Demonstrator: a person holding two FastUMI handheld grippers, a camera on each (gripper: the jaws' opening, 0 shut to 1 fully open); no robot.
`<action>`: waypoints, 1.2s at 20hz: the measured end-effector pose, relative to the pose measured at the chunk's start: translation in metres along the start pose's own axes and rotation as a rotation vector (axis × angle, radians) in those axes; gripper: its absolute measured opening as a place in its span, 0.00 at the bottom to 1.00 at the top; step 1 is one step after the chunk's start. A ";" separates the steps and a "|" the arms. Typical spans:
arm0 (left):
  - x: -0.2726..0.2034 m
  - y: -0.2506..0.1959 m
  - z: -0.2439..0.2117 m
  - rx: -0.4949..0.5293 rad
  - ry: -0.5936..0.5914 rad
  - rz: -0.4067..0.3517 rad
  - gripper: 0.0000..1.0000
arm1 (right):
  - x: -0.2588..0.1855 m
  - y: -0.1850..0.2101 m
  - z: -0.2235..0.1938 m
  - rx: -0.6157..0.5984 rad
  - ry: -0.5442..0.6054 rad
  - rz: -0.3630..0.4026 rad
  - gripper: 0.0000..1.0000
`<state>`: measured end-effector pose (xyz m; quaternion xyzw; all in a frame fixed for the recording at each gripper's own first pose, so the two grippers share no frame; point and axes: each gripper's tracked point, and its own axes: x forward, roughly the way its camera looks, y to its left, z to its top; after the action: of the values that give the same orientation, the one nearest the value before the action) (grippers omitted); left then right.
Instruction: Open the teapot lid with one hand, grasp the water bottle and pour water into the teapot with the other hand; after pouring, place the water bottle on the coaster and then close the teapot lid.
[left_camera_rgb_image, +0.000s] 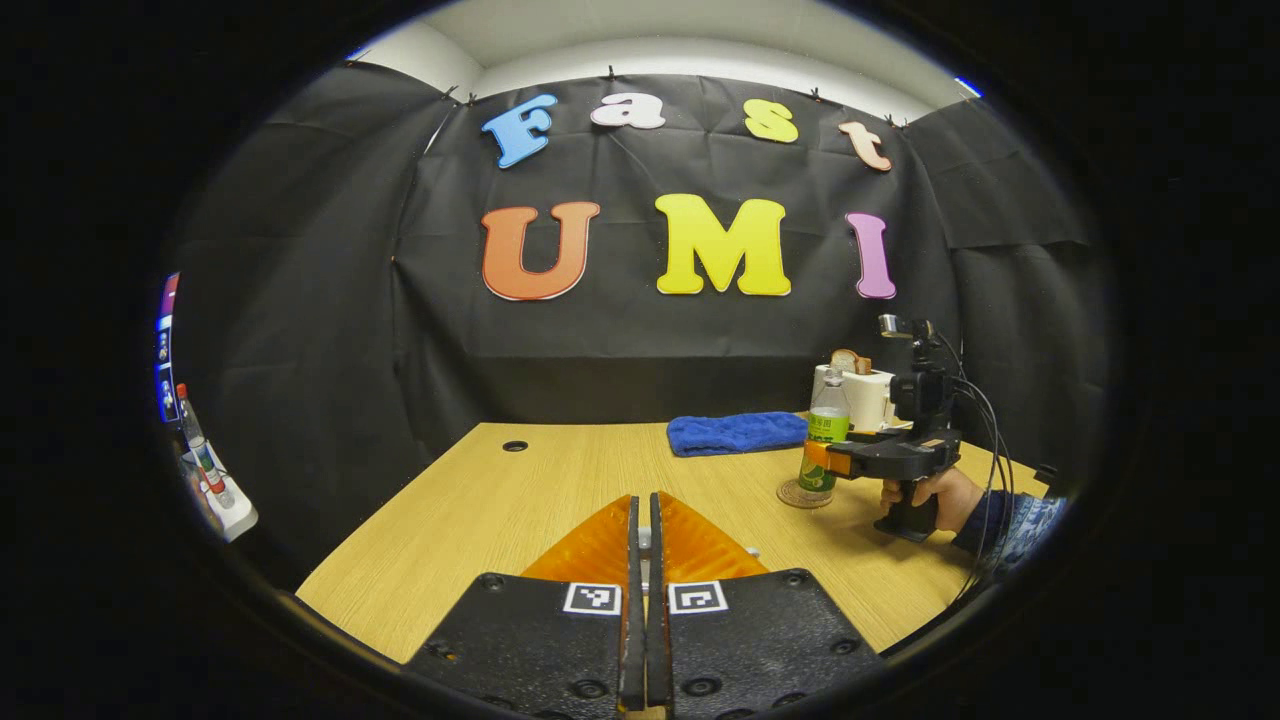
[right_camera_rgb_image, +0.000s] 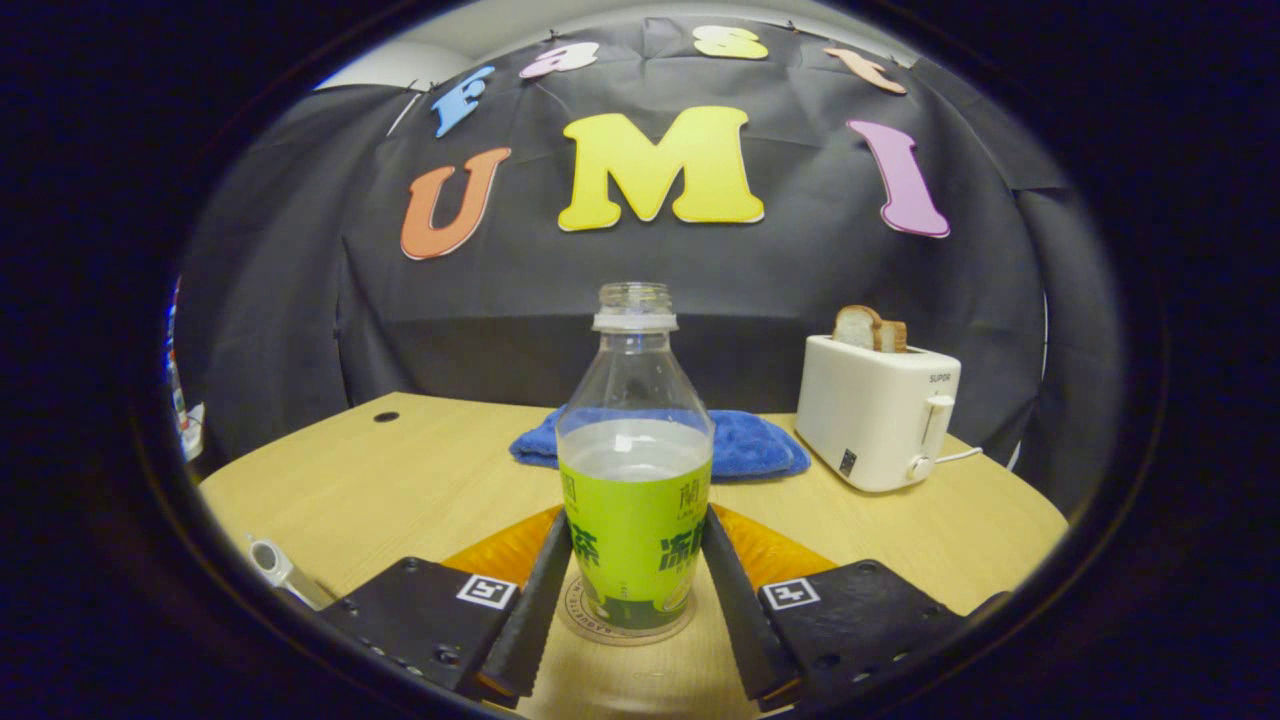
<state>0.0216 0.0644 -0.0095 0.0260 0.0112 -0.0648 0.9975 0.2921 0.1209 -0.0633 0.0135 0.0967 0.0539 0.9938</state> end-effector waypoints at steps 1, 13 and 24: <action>0.001 -0.003 0.001 0.003 -0.007 -0.006 0.03 | -0.001 0.001 0.003 0.003 -0.007 -0.002 0.76; 0.034 -0.019 -0.015 -0.003 -0.018 -0.007 0.04 | -0.051 -0.008 0.018 0.054 -0.047 0.028 0.95; 0.078 -0.049 -0.044 -0.039 -0.006 -0.006 0.04 | -0.126 -0.031 -0.002 0.062 -0.083 0.028 0.94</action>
<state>0.0922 0.0085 -0.0577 0.0065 0.0096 -0.0679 0.9976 0.1719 0.0765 -0.0422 0.0477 0.0566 0.0640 0.9952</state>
